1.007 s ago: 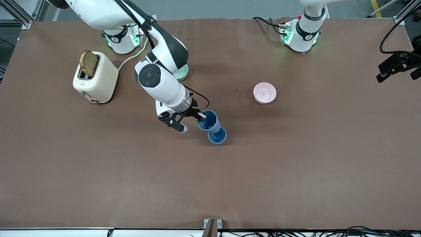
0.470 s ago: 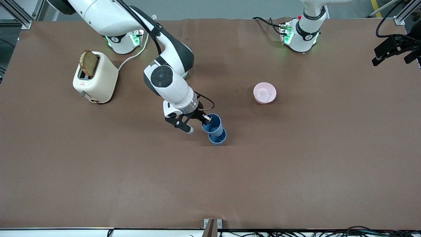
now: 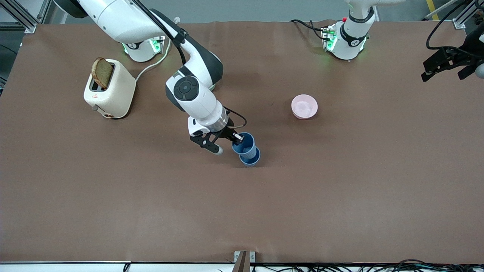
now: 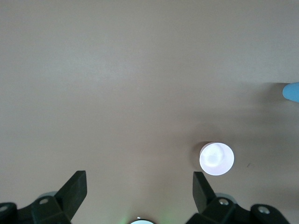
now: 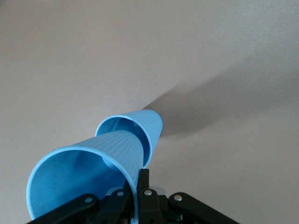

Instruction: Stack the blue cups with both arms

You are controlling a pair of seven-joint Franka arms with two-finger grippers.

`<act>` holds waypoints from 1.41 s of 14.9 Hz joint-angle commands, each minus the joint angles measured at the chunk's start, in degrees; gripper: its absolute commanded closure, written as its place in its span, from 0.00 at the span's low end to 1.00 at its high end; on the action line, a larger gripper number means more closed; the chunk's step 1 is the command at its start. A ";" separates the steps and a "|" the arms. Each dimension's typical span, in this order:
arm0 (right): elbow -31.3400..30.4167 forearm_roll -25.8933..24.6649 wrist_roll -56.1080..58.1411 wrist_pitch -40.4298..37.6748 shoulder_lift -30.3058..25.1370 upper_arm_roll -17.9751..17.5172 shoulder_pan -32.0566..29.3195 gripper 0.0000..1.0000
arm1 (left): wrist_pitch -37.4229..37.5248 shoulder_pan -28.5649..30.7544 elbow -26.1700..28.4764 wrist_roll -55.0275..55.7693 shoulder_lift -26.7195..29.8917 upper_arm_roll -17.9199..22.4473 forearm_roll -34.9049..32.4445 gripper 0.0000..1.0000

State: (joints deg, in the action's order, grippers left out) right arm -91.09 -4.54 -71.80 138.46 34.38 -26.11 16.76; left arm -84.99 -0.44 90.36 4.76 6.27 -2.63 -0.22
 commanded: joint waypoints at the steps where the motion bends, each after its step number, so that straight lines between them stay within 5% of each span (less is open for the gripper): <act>1: 0.38 -2.23 -1.86 1.46 0.95 0.36 0.12 0.99 | 0.27 -0.09 -1.24 -0.54 -0.38 -0.18 -0.04 0.00; 8: 0.82 -3.29 -1.77 0.76 0.95 0.45 -0.14 0.56 | 0.62 0.44 -1.33 -0.72 0.32 -0.10 0.22 0.00; 12: 1.17 -3.20 -0.46 -3.70 -3.86 0.62 -2.50 0.44 | 0.53 0.17 -1.33 -0.72 0.32 -0.18 0.04 0.00; 16: 0.82 -3.37 13.38 -16.08 -12.83 4.30 -7.26 0.02 | 0.36 -0.09 -1.33 -0.63 0.32 -0.53 0.04 0.00; 21: 0.56 -3.11 34.75 -26.91 -20.30 8.62 -14.45 0.01 | 0.62 -0.18 -2.47 -0.63 0.23 -1.06 -0.04 0.00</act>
State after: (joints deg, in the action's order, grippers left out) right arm -87.74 -7.18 -43.39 113.53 17.92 -17.33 5.84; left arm -85.00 -0.53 89.35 4.75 6.27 -3.32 -0.22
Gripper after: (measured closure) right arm 0.004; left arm 0.000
